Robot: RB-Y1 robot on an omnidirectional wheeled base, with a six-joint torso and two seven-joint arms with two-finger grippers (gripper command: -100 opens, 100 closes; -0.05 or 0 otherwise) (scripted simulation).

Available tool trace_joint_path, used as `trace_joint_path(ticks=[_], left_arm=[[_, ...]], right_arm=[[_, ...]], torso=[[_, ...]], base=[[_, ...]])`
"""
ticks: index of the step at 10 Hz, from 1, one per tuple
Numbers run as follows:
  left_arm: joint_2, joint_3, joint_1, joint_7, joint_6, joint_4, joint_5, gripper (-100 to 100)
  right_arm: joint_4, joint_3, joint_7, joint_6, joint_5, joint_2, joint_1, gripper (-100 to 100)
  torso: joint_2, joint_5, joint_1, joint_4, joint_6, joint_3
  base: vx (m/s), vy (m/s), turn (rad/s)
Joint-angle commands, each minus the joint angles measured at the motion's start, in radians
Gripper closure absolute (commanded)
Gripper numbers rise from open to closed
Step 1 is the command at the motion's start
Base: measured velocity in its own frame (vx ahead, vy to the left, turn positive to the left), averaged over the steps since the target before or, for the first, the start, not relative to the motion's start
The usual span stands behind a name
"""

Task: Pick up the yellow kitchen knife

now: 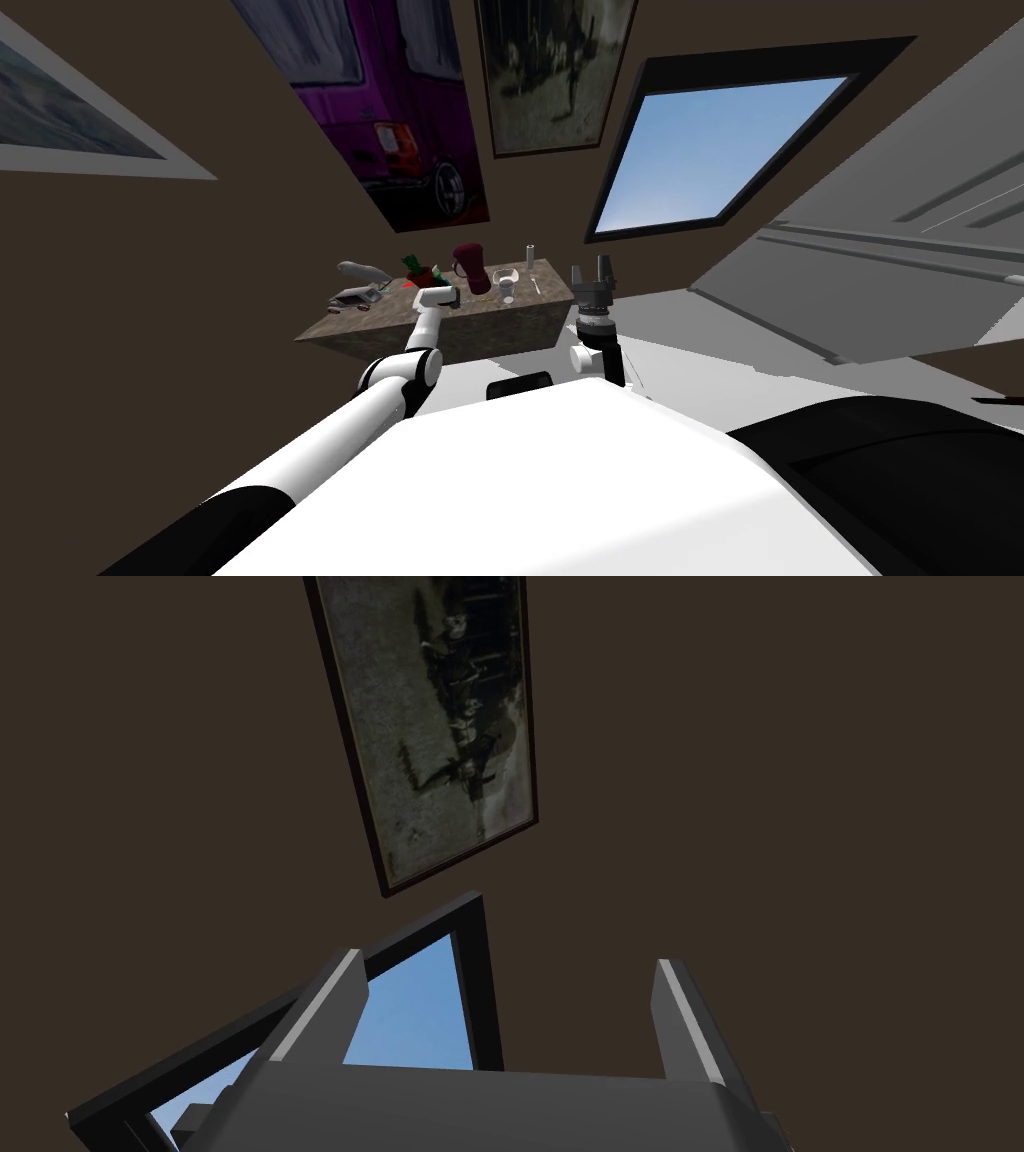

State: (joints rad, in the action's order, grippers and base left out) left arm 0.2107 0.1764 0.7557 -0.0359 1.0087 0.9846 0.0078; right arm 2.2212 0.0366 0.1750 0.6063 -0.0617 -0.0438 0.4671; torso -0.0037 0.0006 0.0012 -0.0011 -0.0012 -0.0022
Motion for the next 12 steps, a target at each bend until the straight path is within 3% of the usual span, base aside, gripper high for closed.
trace_joint_path(ticks=[1,2,3,6,8,9,12], left_arm=[[0.001,0.002,0.006,0.0,0.028,-0.011,0.001,-100],[0.008,0.014,0.047,0.002,0.069,-0.058,0.003,-100],[0.008,0.014,0.047,0.002,0.086,-0.071,0.003,-100],[0.021,0.037,0.122,0.006,0.169,-0.17,0.007,-100],[0.021,0.037,0.122,0.006,0.194,-0.184,0.007,-100],[0.027,0.048,0.156,0.009,0.232,-0.236,0.01,-100],[0.033,0.059,0.186,0.012,0.291,-0.288,0.012,-100]], right_arm=[[0.0,0.0,0.0,0.0,0.0,0.0,0.0,0],[0.0,0.0,0.0,0.0,0.0,0.0,0.0,0],[0.0,0.0,0.0,0.0,0.0,0.0,0.0,0],[0.0,0.0,0.0,0.0,0.0,0.0,0.0,0],[0.0,0.0,0.0,0.0,0.0,0.0,0.0,0],[0.0,0.0,0.0,0.0,0.0,0.0,0.0,0],[0.0,0.0,0.0,0.0,0.0,0.0,0.0,0]], torso=[[0.0,0.0,0.0,0.0,0.0,0.0],[0.001,0.0,-0.001,0.0,0.0,0.001],[0.001,0.0,-0.001,0.0,0.0,0.0],[-0.001,0.0,0.0,0.0,0.0,0.0],[0.0,0.0,0.0,0.0,0.0,0.0],[0.001,0.0,-0.001,0.0,0.0,0.0],[-0.001,0.0,-0.001,0.0,0.0,0.0]], base=[[0.019,0.009,0.005],[0.029,0.006,-0.087],[0.036,0.013,-0.055],[0.054,0.018,-0.064],[0.031,0.013,-0.019],[0.04,0.003,-0.069],[0.048,0.011,-0.048]])
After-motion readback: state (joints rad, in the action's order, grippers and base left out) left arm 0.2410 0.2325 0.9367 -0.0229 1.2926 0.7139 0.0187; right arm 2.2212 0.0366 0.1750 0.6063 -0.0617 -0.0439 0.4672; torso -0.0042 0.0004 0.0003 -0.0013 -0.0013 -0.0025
